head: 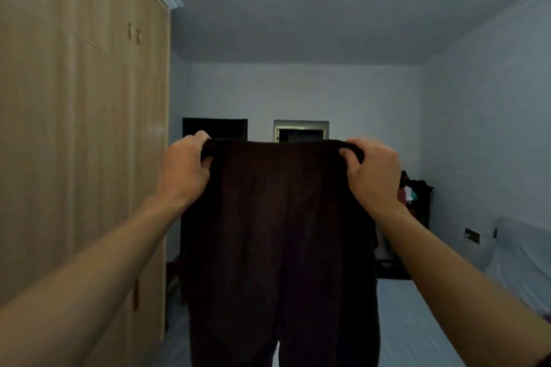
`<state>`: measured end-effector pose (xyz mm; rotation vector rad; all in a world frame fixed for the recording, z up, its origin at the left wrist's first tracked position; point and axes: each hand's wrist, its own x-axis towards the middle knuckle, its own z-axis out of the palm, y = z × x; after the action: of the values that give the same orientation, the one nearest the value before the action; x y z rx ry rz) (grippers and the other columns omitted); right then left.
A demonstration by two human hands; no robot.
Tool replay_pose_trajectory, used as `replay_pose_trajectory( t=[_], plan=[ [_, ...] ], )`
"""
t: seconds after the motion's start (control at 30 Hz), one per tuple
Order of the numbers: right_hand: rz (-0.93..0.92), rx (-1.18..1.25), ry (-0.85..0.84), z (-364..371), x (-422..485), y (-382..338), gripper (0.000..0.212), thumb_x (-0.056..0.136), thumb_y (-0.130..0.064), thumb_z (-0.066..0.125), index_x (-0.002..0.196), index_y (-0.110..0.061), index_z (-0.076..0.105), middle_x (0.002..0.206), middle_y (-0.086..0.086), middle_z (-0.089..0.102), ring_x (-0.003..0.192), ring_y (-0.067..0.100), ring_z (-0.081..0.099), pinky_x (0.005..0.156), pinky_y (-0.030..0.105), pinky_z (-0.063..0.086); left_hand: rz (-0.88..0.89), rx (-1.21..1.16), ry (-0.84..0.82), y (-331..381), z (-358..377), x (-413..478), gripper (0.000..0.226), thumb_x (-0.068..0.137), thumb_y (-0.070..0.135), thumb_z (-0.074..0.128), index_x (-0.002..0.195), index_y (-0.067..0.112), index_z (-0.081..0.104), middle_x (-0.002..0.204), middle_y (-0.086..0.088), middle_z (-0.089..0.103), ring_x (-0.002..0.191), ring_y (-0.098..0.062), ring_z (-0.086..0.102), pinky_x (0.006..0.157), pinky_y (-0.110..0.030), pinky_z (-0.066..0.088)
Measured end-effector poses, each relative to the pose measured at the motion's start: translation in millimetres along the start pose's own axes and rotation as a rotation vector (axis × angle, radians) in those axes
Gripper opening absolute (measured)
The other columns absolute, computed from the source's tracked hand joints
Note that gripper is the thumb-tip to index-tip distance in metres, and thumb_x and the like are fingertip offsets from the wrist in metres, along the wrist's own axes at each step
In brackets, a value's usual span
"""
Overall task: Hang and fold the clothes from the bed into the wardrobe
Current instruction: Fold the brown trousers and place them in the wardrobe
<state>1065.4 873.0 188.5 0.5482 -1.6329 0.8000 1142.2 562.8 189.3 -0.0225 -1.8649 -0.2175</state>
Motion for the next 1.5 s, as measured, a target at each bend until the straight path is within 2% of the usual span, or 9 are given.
replay_pose_trajectory(
  t=[0.17, 0.27, 0.53, 0.73, 0.87, 1.07, 1.2, 1.4, 1.5],
  plan=[
    [-0.046, 0.039, 0.213, -19, 54, -6, 0.021, 0.094, -0.024, 0.063, 0.109, -0.012, 0.073, 0.1, 0.003, 0.072, 0.086, 0.016, 0.063, 0.077, 0.017, 0.038, 0.074, -0.053, 0.201, 22, -25, 57, 0.017, 0.087, 0.007, 0.063, 0.103, 0.01, 0.061, 0.093, -0.011, 0.065, 0.085, -0.028, 0.06, 0.074, -0.04, 0.048],
    [-0.086, 0.069, 0.184, -27, 65, -2, 0.019, 0.092, -0.022, 0.065, 0.105, -0.012, 0.074, 0.094, 0.001, 0.071, 0.082, 0.013, 0.061, 0.076, 0.017, 0.037, 0.015, -0.141, 0.204, 34, -25, 64, 0.022, 0.087, 0.007, 0.064, 0.109, 0.012, 0.063, 0.096, -0.008, 0.068, 0.087, -0.022, 0.061, 0.078, -0.034, 0.048],
    [-0.033, 0.003, -0.199, -19, 19, 52, 0.014, 0.088, -0.018, 0.071, 0.099, -0.011, 0.077, 0.095, 0.005, 0.075, 0.088, 0.022, 0.069, 0.086, 0.035, 0.053, -0.134, -0.252, -0.126, 26, 19, 9, 0.023, 0.085, 0.004, 0.072, 0.098, 0.022, 0.066, 0.087, 0.006, 0.062, 0.082, -0.011, 0.057, 0.075, -0.024, 0.039],
    [0.033, 0.036, -0.267, -9, -12, 71, 0.013, 0.088, -0.016, 0.072, 0.1, -0.014, 0.076, 0.093, -0.002, 0.073, 0.084, 0.01, 0.065, 0.084, 0.025, 0.051, -0.189, -0.348, -0.223, 15, 51, -21, 0.023, 0.089, 0.008, 0.071, 0.094, 0.029, 0.064, 0.088, 0.013, 0.064, 0.081, 0.003, 0.056, 0.067, -0.012, 0.038],
    [-0.055, 0.054, -0.275, -14, -21, 77, 0.013, 0.086, -0.013, 0.074, 0.098, -0.015, 0.076, 0.088, -0.014, 0.065, 0.079, 0.003, 0.061, 0.078, 0.008, 0.04, -0.207, -0.445, -0.239, 7, 57, -29, 0.031, 0.089, 0.009, 0.071, 0.088, 0.039, 0.063, 0.089, 0.014, 0.068, 0.083, -0.002, 0.063, 0.069, -0.017, 0.046],
    [-0.04, 0.086, -0.225, -16, -20, 78, 0.013, 0.085, -0.013, 0.075, 0.098, -0.013, 0.077, 0.086, -0.014, 0.065, 0.078, 0.004, 0.062, 0.079, 0.01, 0.042, -0.189, -0.58, -0.255, 9, 54, -28, 0.024, 0.088, 0.012, 0.073, 0.091, 0.034, 0.067, 0.09, 0.01, 0.071, 0.087, -0.005, 0.067, 0.075, -0.023, 0.05],
    [0.135, 0.11, -0.319, -12, -17, 85, 0.009, 0.082, -0.015, 0.078, 0.091, -0.017, 0.078, 0.075, -0.018, 0.065, 0.065, -0.009, 0.061, 0.06, -0.001, 0.041, -0.28, -0.778, -0.491, 10, 48, -28, 0.005, 0.091, 0.025, 0.07, 0.095, 0.028, 0.072, 0.097, 0.0, 0.075, 0.092, -0.017, 0.073, 0.08, -0.034, 0.058],
    [0.43, -0.082, -0.583, 23, -25, 87, 0.012, 0.078, -0.018, 0.079, 0.088, -0.013, 0.076, 0.081, -0.002, 0.067, 0.072, 0.008, 0.062, 0.071, 0.027, 0.056, -0.516, -0.238, -0.479, 19, 87, -41, 0.016, 0.083, 0.025, 0.075, 0.077, 0.014, 0.065, 0.077, -0.005, 0.068, 0.074, -0.02, 0.068, 0.057, -0.026, 0.047],
    [0.568, -0.122, -0.585, 54, -54, 72, 0.005, 0.076, -0.015, 0.072, 0.074, -0.011, 0.069, 0.075, 0.003, 0.065, 0.071, 0.018, 0.065, 0.056, 0.024, 0.049, -0.523, -0.122, -0.418, 44, 116, -66, 0.019, 0.081, 0.025, 0.07, 0.074, 0.016, 0.056, 0.076, -0.004, 0.062, 0.067, -0.018, 0.061, 0.05, -0.026, 0.041]
  ],
)
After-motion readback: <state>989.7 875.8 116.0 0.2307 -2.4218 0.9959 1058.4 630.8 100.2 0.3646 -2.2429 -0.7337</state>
